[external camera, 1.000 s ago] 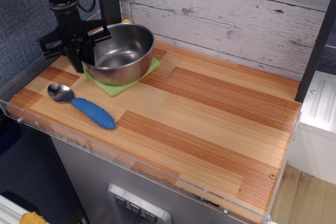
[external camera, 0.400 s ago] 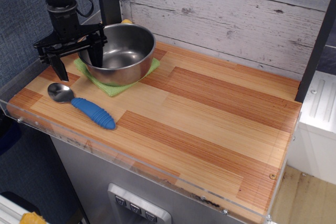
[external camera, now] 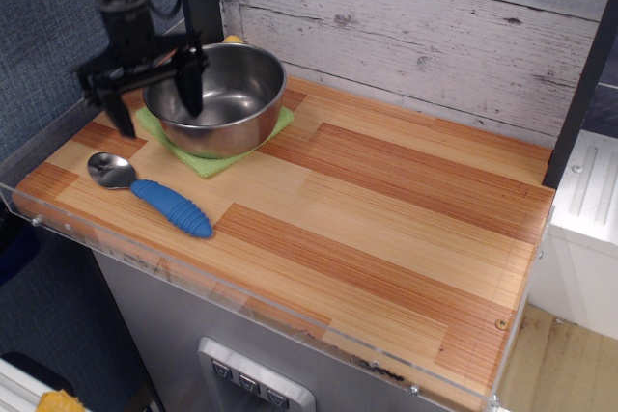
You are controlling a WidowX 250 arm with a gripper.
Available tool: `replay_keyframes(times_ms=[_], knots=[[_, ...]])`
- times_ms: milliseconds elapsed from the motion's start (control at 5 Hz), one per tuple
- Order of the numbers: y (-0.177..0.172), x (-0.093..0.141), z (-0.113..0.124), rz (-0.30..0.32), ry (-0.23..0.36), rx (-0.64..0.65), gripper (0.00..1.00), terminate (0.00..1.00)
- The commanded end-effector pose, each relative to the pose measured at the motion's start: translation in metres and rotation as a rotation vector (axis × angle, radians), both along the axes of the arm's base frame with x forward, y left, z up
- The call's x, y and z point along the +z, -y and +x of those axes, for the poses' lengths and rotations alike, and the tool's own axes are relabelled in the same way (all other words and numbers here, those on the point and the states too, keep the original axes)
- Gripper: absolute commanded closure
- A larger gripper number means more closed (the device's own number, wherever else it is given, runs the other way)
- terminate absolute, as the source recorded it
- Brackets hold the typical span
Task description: Move bowl to green towel
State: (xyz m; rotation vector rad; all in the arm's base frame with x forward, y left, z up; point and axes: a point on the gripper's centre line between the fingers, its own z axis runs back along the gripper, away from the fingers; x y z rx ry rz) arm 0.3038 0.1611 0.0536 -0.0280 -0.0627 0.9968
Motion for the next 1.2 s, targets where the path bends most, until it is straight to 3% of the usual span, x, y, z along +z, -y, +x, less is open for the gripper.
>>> replay_keyframes(times_ms=[0, 200, 800, 1000], knots=[[0.007, 0.082, -0.005, 0.011, 0.132, -0.056, 0.00, 0.00], [0.020, 0.100, -0.008, -0.067, 0.203, -0.131, 0.00, 0.00], [0.020, 0.100, -0.008, -0.067, 0.203, -0.131, 0.00, 0.00], [0.020, 0.100, -0.008, -0.067, 0.203, -0.131, 0.00, 1.00]])
